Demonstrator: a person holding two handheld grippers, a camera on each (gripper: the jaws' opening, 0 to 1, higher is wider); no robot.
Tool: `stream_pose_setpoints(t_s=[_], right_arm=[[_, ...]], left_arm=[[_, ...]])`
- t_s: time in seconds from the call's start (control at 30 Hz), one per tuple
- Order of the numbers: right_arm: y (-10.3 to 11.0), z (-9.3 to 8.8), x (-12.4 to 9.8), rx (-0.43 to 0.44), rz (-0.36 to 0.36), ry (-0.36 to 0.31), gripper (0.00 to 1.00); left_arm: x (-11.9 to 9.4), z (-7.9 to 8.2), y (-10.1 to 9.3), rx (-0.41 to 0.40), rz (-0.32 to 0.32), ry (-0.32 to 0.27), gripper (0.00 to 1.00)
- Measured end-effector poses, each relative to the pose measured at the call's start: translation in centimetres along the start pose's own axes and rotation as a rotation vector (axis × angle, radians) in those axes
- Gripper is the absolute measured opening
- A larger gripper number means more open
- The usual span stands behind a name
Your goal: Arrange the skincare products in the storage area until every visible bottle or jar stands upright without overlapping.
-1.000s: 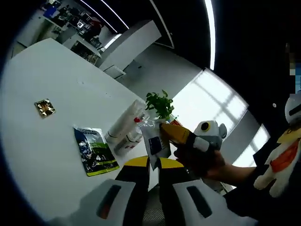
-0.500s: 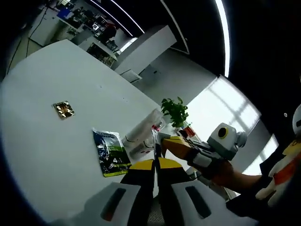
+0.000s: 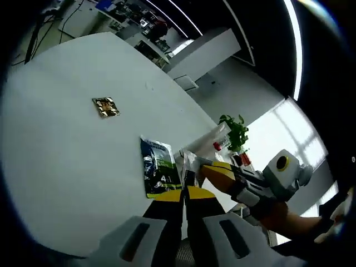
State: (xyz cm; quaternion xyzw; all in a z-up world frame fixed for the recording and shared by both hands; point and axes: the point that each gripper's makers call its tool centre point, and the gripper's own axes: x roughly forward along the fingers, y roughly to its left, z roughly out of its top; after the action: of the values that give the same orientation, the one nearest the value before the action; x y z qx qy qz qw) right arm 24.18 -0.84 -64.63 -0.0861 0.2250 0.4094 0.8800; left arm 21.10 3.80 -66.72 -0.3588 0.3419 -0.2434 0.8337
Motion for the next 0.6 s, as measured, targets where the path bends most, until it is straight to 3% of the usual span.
stream_pose_setpoints(t_s=[0.6], right_arm=[[-1.0, -3.8, 4.6, -0.053, 0.023, 0.102, 0.01]], left_arm=[[2.4, -1.1, 4.3, -0.076, 0.092, 0.03, 0.0]])
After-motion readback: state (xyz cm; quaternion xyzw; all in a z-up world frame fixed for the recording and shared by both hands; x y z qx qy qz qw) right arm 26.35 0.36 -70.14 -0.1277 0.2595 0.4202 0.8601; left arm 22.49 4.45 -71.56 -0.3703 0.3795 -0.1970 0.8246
